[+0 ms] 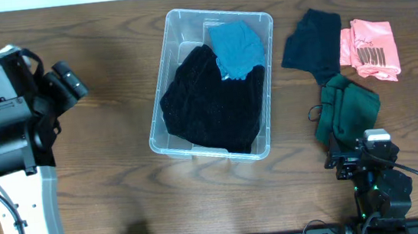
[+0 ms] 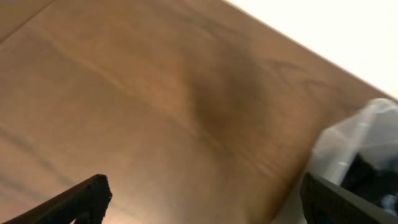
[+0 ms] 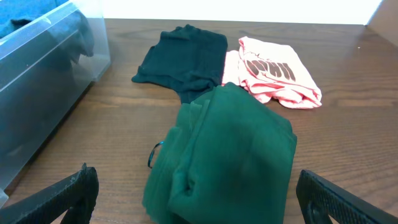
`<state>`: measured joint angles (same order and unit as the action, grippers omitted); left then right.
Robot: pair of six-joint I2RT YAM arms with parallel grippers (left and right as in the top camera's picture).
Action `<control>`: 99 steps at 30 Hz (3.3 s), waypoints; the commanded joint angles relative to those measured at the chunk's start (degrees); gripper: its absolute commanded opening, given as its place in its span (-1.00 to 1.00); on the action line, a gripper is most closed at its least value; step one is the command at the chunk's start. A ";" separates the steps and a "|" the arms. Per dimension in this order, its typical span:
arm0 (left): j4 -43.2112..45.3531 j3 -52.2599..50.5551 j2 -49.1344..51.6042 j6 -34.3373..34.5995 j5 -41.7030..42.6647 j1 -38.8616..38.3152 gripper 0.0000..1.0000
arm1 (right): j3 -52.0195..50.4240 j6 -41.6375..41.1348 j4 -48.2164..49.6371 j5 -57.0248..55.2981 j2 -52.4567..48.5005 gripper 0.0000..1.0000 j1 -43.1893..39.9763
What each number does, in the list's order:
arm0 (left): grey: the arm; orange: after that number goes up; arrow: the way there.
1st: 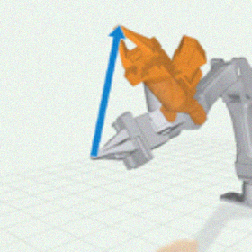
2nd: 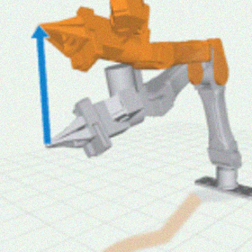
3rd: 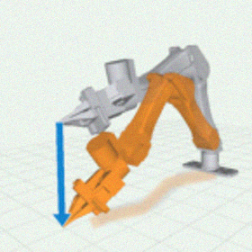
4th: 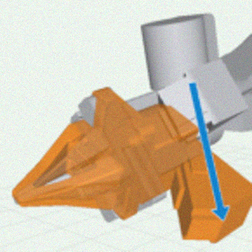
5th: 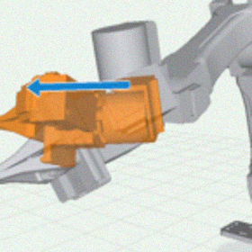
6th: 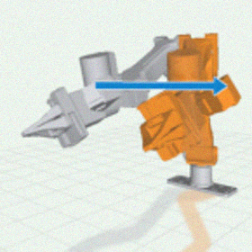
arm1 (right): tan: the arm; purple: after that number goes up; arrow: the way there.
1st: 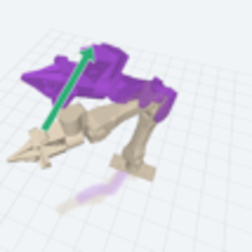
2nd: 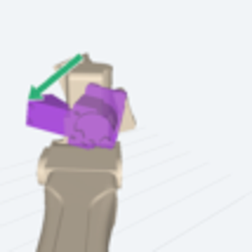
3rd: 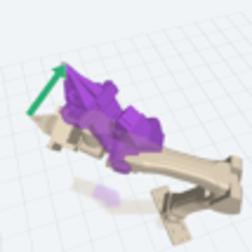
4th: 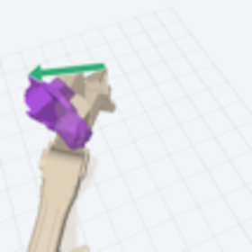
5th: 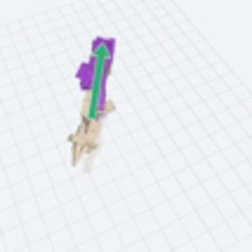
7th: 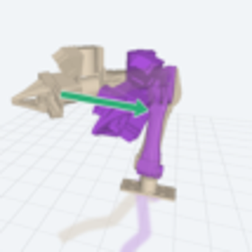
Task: Pack container
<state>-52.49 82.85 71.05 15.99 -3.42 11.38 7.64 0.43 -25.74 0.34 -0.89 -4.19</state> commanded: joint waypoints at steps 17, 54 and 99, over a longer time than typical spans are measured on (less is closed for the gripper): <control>-1.27 -0.87 1.53 -1.16 -2.21 2.86 0.96 | 0.11 -11.43 25.31 7.69 -5.16 0.98 -0.26; -1.27 -0.87 1.53 -1.18 -2.21 2.86 0.96 | 61.16 -5.29 -7.76 27.80 -78.23 0.98 -24.15; -1.27 -0.87 1.53 -1.16 -2.21 2.86 0.96 | 46.25 9.09 -11.26 39.58 -109.22 0.98 -37.18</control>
<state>-53.63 82.24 72.34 15.99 -4.93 14.04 55.61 7.27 -36.75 40.14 -104.38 -41.28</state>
